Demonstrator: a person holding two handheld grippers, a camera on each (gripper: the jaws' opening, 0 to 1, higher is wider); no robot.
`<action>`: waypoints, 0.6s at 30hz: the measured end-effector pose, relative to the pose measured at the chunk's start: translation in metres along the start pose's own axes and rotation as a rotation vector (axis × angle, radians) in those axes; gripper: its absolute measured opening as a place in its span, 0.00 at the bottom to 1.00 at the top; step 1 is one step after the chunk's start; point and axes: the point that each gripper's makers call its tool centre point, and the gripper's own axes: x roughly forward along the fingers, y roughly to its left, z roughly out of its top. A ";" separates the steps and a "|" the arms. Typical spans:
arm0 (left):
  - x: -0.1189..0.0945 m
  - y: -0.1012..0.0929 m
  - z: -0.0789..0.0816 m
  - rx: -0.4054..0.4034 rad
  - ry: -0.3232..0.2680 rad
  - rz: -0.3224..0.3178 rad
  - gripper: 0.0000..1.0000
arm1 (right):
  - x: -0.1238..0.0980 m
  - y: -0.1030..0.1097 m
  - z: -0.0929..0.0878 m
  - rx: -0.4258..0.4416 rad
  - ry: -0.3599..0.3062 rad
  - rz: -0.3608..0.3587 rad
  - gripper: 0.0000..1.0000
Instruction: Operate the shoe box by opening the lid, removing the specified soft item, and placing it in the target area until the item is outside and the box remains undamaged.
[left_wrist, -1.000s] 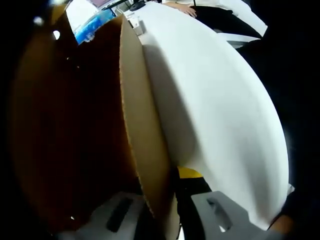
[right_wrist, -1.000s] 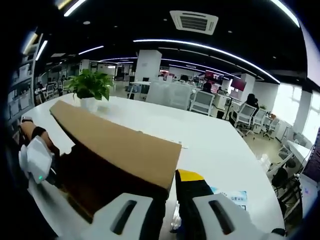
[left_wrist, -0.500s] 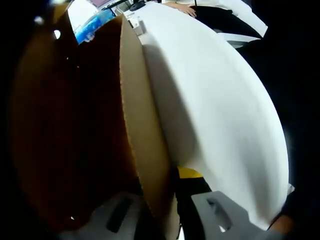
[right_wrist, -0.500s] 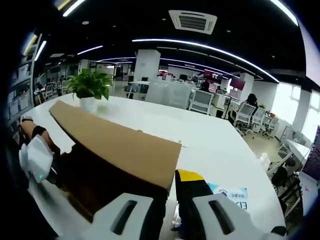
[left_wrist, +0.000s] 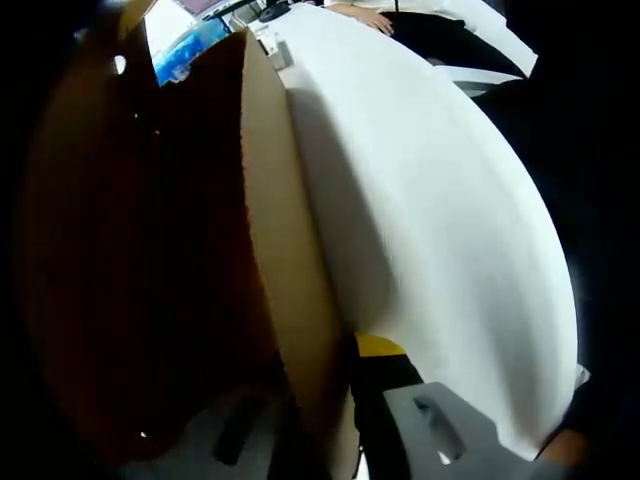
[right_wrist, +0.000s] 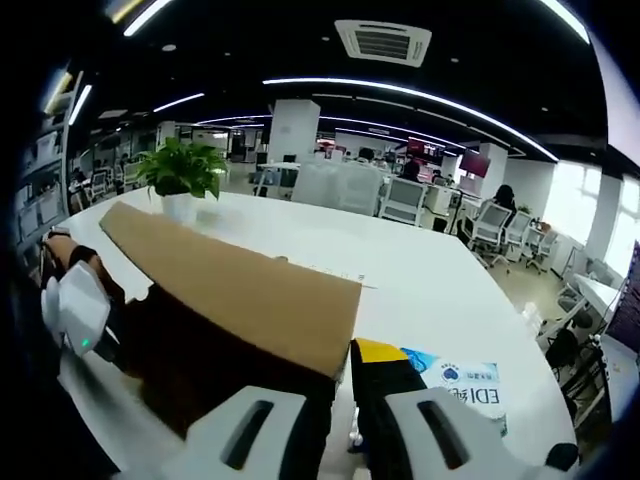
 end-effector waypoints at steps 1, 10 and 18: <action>0.000 0.000 0.000 0.001 0.000 0.000 0.08 | 0.000 0.000 -0.001 0.001 -0.001 0.002 0.04; -0.001 0.001 -0.002 0.005 0.015 0.007 0.08 | -0.002 -0.001 -0.003 0.020 -0.027 0.017 0.05; -0.003 0.003 -0.005 0.005 0.022 0.011 0.08 | -0.004 0.001 -0.005 0.025 -0.058 0.022 0.05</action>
